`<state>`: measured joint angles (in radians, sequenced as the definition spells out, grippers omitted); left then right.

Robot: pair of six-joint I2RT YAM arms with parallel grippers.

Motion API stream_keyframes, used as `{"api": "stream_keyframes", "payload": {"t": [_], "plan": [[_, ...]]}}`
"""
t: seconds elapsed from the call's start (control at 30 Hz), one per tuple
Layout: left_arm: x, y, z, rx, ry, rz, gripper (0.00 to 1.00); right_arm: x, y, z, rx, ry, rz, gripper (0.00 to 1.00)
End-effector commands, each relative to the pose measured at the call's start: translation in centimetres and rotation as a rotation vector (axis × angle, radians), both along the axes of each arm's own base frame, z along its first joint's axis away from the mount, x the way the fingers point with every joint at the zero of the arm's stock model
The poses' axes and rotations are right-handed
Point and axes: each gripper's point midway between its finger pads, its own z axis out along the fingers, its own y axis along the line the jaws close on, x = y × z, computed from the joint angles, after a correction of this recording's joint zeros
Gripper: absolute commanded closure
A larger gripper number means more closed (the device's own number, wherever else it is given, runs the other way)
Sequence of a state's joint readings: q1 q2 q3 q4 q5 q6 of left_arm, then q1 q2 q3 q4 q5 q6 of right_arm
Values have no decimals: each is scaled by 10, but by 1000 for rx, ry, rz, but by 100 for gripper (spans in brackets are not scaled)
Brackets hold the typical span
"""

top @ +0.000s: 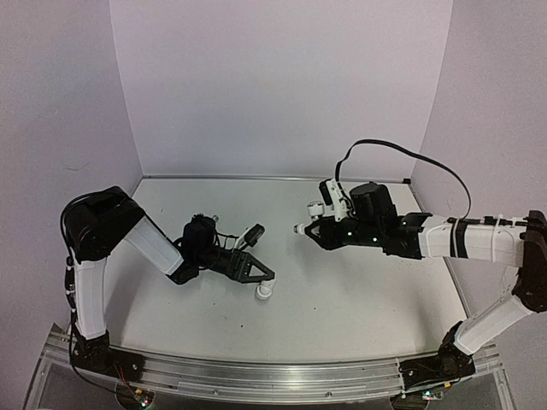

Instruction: Install the water faucets

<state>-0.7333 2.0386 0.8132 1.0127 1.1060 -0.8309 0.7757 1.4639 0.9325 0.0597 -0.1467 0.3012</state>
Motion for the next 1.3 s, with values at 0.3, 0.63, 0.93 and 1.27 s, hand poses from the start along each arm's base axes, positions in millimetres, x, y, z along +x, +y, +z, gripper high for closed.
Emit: {"api": "stream_keyframes", "payload": {"t": [0.3,0.63,0.93,1.27], "plan": [[10,-7,-18,-89,-99,-26,100,3,7,25,67,-50,-3,100],[18,-3,-33,-60,-78,19,70,3,7,22,62,-45,-1,100],[29,15,-39,-30,-62,90,45,2,8,24,66,-50,8,100],[39,32,-24,0,-59,194,12,7,4,22,49,-54,-26,100]]}}
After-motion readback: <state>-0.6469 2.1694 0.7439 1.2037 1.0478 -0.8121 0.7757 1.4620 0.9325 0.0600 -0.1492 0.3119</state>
